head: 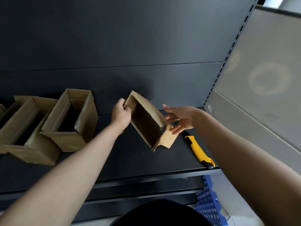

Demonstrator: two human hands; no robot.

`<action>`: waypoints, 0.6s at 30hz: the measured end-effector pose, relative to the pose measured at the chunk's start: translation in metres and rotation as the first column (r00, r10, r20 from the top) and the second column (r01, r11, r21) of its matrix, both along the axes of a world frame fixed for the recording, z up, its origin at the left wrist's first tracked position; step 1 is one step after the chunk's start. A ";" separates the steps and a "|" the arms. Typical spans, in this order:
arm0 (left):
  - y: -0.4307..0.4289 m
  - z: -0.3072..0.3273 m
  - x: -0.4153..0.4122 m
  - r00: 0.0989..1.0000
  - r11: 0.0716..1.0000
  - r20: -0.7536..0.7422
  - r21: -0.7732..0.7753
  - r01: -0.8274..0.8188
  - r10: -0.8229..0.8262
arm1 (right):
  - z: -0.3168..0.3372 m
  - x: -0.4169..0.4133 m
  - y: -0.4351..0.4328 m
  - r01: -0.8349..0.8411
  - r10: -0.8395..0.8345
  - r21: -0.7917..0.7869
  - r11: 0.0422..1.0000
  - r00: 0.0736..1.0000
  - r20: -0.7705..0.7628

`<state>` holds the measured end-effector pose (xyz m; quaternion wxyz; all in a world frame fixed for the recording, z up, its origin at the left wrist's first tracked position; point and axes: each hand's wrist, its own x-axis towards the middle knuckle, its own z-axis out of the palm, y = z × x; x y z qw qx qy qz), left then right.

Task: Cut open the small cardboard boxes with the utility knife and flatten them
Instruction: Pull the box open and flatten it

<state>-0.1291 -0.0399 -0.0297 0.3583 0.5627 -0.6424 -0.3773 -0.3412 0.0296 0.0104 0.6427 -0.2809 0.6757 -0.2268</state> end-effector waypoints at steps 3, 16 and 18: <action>-0.001 0.004 -0.001 0.991 1.000 -0.133 0.020 0.022 -0.019 | -0.011 -0.004 -0.002 0.099 -0.097 0.010 0.995 0.984 -0.150; 0.004 0.028 -0.012 0.647 0.787 -0.763 0.400 0.469 0.002 | -0.013 -0.019 0.005 0.287 -0.282 -0.066 0.956 0.956 0.081; 0.004 0.028 -0.017 0.731 0.813 -0.682 0.414 0.411 -0.022 | -0.013 -0.021 0.006 0.328 -0.320 -0.085 0.941 0.943 0.095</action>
